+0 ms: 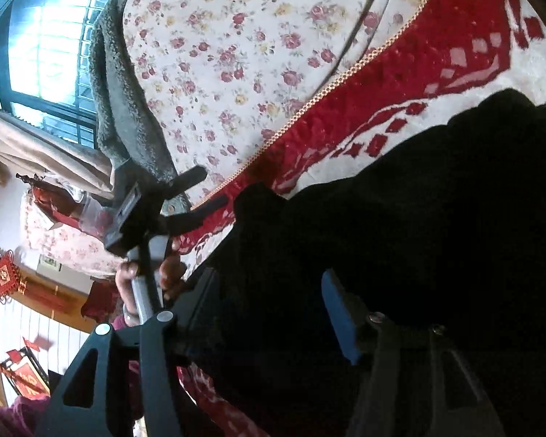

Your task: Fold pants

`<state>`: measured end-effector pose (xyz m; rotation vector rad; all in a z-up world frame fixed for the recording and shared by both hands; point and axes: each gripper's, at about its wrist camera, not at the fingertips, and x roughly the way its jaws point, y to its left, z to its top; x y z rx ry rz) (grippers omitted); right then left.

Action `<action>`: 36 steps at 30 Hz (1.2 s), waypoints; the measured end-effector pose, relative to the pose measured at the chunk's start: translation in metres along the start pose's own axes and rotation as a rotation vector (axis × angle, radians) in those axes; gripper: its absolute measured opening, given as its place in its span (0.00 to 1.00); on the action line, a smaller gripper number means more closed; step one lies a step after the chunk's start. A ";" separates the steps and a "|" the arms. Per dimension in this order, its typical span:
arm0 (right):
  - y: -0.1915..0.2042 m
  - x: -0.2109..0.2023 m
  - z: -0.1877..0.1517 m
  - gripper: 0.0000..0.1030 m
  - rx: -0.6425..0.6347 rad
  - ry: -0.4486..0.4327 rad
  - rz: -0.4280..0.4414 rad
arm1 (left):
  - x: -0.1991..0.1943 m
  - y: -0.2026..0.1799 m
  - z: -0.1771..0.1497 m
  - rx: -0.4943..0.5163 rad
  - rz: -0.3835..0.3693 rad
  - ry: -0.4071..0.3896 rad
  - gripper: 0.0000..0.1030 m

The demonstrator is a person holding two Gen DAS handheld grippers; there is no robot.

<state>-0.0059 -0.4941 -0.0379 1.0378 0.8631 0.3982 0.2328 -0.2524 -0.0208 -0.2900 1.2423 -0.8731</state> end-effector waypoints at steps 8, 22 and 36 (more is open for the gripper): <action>-0.006 -0.002 0.001 0.61 0.014 -0.006 0.037 | 0.031 -0.020 -0.008 0.042 -0.111 0.148 0.95; 0.014 -0.005 -0.001 0.61 -0.119 -0.039 -0.001 | 0.055 -0.010 -0.014 0.077 0.055 0.212 0.11; 0.028 0.016 -0.020 0.60 -0.340 0.015 -0.387 | 0.056 0.002 -0.008 0.045 0.086 0.128 0.22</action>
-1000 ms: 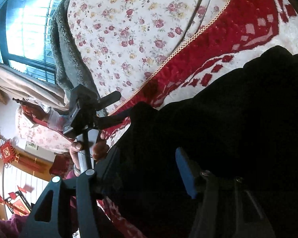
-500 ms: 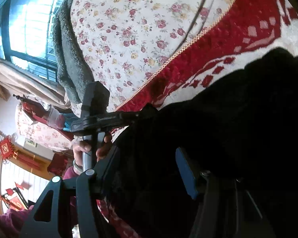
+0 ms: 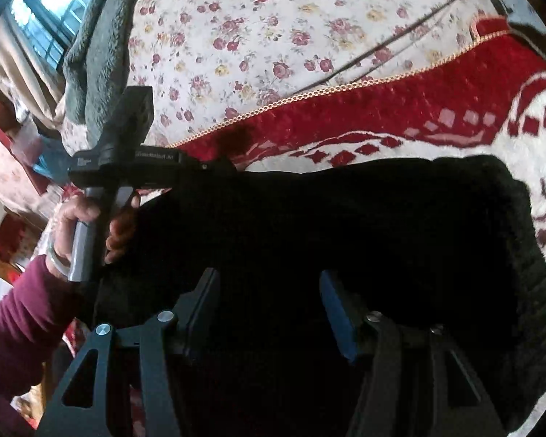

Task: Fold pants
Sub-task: 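Lower the folded pants onto the bedspread and open both grippers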

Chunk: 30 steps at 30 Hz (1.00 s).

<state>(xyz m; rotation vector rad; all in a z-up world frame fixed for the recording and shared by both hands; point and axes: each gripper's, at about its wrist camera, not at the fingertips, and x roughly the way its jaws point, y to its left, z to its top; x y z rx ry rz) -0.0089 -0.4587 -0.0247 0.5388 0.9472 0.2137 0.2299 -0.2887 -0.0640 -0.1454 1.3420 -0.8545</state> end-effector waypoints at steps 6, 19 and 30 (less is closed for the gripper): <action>0.027 -0.017 -0.007 0.61 -0.038 -0.066 0.065 | -0.065 -0.013 -0.019 0.042 0.105 -0.233 0.80; 0.116 -0.019 -0.019 0.61 -0.159 -0.103 0.207 | -0.164 -0.021 -0.123 0.105 0.373 -0.410 0.80; 0.178 0.008 -0.037 0.79 -0.123 -0.013 0.380 | -0.211 0.042 -0.216 -0.065 0.464 -0.440 0.80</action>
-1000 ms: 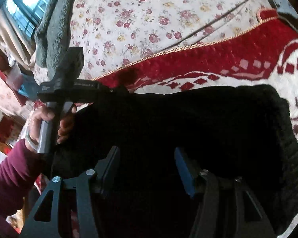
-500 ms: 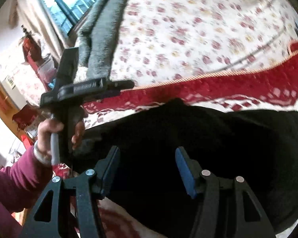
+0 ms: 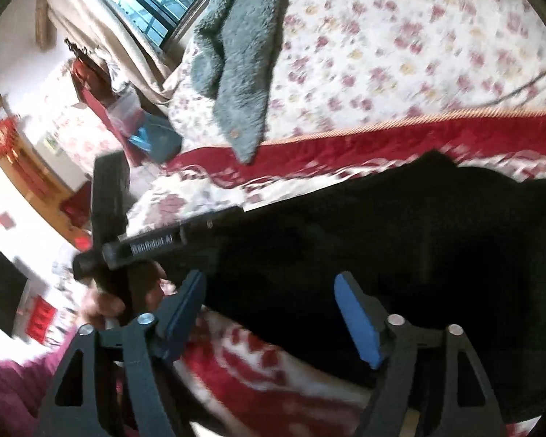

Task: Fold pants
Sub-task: 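Lower the folded pants onto the bedspread and open both grippers, then grasp the pants end with the right gripper while the left gripper grasps beside it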

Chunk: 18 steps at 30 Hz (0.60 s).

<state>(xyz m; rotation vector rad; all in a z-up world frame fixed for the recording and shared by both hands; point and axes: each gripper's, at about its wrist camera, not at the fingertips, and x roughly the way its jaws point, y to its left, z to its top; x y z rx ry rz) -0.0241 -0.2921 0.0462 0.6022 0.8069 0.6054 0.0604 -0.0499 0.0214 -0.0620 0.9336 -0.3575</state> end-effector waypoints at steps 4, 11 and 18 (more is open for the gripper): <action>0.022 0.031 -0.003 0.80 -0.030 0.066 0.023 | -0.016 0.042 -0.017 -0.058 0.050 0.016 0.80; 0.061 0.083 0.000 0.80 -0.104 0.174 0.092 | -0.053 0.141 -0.040 -0.261 0.114 0.004 0.80; 0.111 0.159 0.009 0.81 -0.226 0.277 0.158 | -0.112 0.243 -0.053 -0.452 0.225 -0.091 0.80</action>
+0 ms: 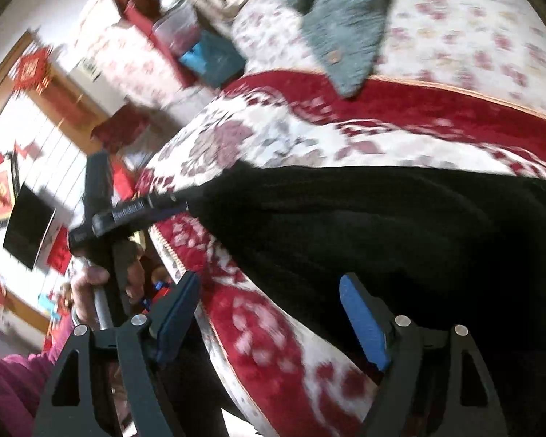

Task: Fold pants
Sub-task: 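Grasp the pants end with the right gripper while the left gripper grasps beside it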

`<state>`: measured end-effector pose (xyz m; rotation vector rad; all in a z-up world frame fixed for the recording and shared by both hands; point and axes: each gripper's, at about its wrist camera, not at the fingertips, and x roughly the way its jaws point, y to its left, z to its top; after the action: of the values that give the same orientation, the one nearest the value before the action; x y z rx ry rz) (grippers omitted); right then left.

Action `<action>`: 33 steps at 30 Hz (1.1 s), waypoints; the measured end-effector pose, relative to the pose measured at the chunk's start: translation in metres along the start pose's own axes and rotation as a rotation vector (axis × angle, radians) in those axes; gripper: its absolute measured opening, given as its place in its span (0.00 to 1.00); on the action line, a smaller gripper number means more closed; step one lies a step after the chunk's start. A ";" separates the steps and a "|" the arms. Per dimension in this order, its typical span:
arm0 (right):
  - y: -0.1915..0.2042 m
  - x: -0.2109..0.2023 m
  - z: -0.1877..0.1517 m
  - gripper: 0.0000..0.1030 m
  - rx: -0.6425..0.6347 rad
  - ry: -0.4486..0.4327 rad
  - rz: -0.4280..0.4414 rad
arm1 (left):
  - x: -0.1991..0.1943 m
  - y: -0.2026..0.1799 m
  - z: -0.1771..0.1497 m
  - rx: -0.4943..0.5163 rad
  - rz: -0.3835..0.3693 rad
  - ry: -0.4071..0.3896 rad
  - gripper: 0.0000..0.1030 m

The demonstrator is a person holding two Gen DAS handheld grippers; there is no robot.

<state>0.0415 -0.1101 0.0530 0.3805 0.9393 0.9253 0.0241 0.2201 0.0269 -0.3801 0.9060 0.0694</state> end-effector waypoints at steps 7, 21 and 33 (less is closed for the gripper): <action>0.041 0.088 0.023 0.81 -0.145 0.103 0.018 | 0.004 0.052 0.016 -0.029 -0.035 0.053 0.93; 0.061 0.163 0.106 0.81 -0.378 0.177 -0.104 | 0.024 0.068 0.008 -0.001 -0.055 0.080 0.93; 0.088 0.282 0.150 0.55 -0.625 0.427 -0.013 | 0.039 0.048 -0.006 -0.025 -0.138 0.077 0.93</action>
<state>0.1930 0.1840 0.0469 -0.3688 0.9746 1.2565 0.0332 0.2587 -0.0211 -0.4700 0.9535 -0.0608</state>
